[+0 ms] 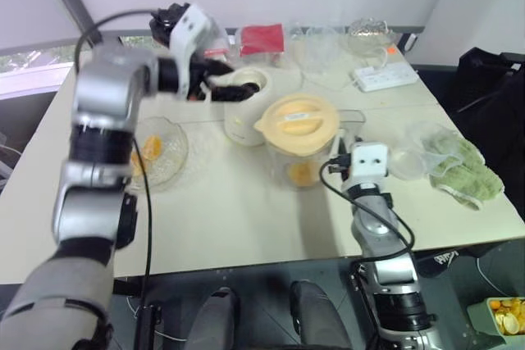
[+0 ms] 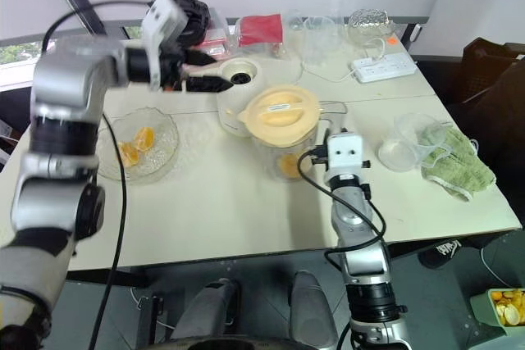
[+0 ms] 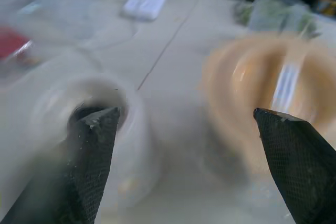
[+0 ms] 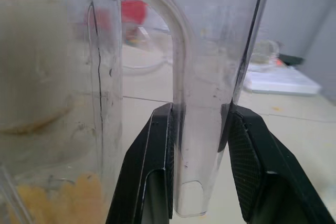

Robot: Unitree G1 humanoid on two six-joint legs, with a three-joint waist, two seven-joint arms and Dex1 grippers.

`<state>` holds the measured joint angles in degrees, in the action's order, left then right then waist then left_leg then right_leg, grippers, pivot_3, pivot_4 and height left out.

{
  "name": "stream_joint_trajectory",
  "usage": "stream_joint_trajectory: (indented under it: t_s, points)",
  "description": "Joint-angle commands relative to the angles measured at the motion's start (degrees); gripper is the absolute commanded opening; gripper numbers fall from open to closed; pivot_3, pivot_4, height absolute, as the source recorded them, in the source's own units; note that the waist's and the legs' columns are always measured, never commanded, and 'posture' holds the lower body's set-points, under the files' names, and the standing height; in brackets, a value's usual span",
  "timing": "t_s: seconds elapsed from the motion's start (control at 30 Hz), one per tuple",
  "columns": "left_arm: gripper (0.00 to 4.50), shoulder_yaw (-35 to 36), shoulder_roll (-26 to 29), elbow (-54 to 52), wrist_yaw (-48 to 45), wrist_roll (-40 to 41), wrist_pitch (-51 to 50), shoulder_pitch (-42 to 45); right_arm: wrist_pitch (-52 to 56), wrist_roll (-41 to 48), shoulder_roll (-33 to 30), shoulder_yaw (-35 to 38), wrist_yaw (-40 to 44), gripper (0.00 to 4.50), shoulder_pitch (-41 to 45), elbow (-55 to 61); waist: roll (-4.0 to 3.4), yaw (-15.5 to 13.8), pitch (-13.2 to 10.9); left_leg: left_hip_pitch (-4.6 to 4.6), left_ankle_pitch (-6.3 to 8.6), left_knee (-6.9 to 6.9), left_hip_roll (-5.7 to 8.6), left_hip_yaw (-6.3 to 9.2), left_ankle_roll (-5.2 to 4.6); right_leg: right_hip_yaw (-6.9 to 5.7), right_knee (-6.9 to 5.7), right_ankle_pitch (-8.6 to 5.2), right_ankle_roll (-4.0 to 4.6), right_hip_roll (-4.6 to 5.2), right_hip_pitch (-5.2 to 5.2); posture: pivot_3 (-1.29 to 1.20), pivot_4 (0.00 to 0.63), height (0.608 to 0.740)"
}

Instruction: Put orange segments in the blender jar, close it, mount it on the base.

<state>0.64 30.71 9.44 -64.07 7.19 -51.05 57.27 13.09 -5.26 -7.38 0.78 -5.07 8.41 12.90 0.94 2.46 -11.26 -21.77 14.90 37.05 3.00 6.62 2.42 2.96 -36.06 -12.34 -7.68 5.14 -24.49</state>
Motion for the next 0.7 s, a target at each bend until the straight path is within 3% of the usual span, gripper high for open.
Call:
stream_joint_trajectory:
  t_s: [0.03, 0.2, 0.33, 0.5, 0.7]
  points:
    - [4.25, 3.24, 0.64, -16.58, 5.19, 3.39, -2.41, -10.49, 2.51, 2.55, -1.1, 4.84, 0.86, 0.96, 2.28, 6.63, 0.0, -0.16, 0.0, -0.09, 0.0, 0.0, 0.0, 0.01, 0.01, -0.01, 0.01, 0.0, 0.0, 0.01, -0.07, 0.0, 0.15, 0.74]
    - [4.25, -0.01, -0.39, -24.96, 11.93, 2.35, 2.6, -27.88, 13.05, 5.5, -3.14, 9.03, 1.79, 0.96, 11.03, 11.46, -0.06, 0.07, -0.04, -0.14, -0.02, 0.01, 0.05, -0.02, 0.05, -0.01, 0.03, 0.04, 0.07, 0.08, -0.11, 0.0, 0.15, 0.74]
    - [4.25, -3.34, -1.68, -27.61, 15.07, 1.74, 9.52, -37.39, 22.79, 7.29, -5.04, 9.89, 2.62, 0.96, 25.31, 10.07, -0.19, 0.09, -0.12, -0.1, -0.06, 0.01, 0.02, -0.06, 0.09, 0.0, 0.01, 0.09, 0.16, 0.04, -0.15, 0.0, 0.15, 0.74]
    - [4.25, -4.4, -3.88, -27.12, 19.82, 2.0, 11.95, -40.44, 26.01, 8.39, -4.82, 8.75, 3.47, 0.96, 43.13, -0.57, -0.24, 0.07, -0.14, -0.1, -0.06, 0.0, -0.07, -0.02, 0.09, -0.04, 0.01, 0.14, 0.24, -0.07, -0.17, 0.0, 0.15, 0.74]
    - [4.25, -4.31, -5.72, -27.2, 24.56, 2.06, 13.4, -42.19, 19.55, 8.27, -0.95, 6.78, 2.39, 0.96, 58.58, -20.23, -0.23, 0.08, -0.13, -0.17, -0.06, -0.05, -0.05, -0.05, 0.1, -0.05, 0.07, 0.15, 0.23, -0.03, -0.19, 0.0, 0.15, 0.74]
